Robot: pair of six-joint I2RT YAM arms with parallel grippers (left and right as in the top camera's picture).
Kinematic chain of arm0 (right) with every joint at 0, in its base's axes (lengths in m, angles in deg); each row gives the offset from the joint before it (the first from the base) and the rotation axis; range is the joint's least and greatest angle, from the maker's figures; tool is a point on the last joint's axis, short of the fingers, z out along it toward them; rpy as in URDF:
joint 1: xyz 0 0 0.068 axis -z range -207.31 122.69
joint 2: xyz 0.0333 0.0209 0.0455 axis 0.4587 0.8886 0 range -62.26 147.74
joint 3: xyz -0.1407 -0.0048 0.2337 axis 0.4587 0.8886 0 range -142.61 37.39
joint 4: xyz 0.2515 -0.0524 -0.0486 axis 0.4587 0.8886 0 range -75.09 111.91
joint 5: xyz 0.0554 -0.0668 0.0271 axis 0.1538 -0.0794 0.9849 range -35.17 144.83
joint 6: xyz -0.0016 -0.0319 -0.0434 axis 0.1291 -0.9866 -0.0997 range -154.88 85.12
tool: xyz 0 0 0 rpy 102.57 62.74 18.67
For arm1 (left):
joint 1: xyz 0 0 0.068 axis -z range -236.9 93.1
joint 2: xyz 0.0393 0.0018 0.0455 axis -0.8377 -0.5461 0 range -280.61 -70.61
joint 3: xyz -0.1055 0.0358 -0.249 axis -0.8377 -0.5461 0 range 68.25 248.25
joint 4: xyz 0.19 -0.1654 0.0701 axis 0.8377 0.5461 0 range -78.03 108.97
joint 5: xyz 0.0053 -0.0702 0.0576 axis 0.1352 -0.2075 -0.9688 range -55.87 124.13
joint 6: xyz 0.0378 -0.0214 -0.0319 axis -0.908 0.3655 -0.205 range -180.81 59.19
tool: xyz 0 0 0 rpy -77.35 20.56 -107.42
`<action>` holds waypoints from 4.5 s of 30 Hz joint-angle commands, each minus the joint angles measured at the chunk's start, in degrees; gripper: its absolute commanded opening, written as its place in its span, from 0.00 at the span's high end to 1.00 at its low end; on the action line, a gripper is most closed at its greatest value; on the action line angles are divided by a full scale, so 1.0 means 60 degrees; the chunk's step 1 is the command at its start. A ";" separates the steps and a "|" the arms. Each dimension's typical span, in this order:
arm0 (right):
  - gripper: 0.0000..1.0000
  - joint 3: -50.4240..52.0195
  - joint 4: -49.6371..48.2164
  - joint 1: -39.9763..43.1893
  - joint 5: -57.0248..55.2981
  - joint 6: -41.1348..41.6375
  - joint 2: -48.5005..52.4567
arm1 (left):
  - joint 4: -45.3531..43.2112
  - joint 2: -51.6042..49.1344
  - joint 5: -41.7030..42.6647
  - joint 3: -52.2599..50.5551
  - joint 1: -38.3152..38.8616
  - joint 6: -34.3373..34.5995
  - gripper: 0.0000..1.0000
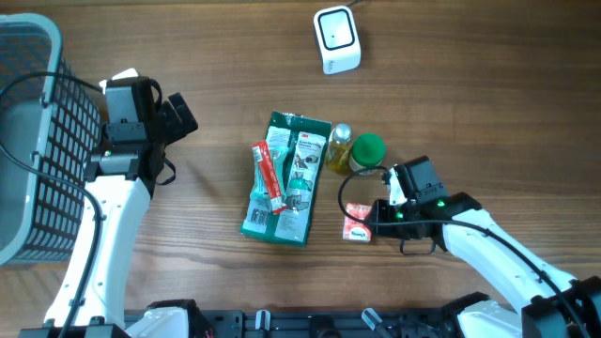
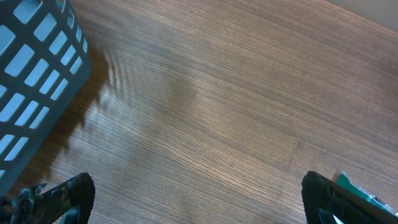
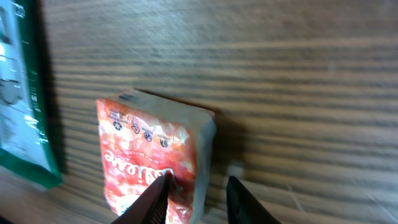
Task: Scan the item barcode
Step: 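Close the right gripper on the red-white box and lift it, then carry the red-white box up to the white barcode scanner, then move the box away and set it on the table right side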
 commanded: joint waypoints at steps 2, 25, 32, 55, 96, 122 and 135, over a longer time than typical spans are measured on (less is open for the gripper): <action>0.67 0.0069 -0.0229 -0.0066 0.0499 0.0029 0.0018 | -0.0022 0.0036 -0.0087 0.0087 -0.0040 -0.0120 0.00; 0.96 -0.0423 -0.0994 0.0659 0.4557 -0.1264 -0.0503 | -0.0022 0.0036 -0.0087 0.0087 -0.0040 -0.0120 0.00; 0.96 -0.0699 -0.3610 0.1723 1.1253 -0.0907 -0.2098 | -0.0022 0.0036 -0.0087 0.0087 -0.0040 -0.0120 0.00; 0.96 -0.0692 -1.4939 0.1723 1.0408 1.1548 -0.2062 | -0.0022 0.0036 -0.0087 0.0087 -0.0040 -0.0120 0.00; 0.96 -1.7631 0.7883 0.1574 -0.2495 -0.3654 0.3512 | -0.0022 0.0036 -0.0084 0.0087 -0.0040 -0.0120 0.00; 0.94 -1.7770 0.2940 -0.0816 -0.9264 -0.8499 1.1183 | -0.0022 0.0036 -0.0087 0.0087 -0.0040 -0.0120 0.00; 0.94 -1.7544 0.2018 -0.0874 -0.9256 -0.9216 1.1384 | -0.0022 0.0036 -0.0087 0.0087 -0.0040 -0.0120 0.00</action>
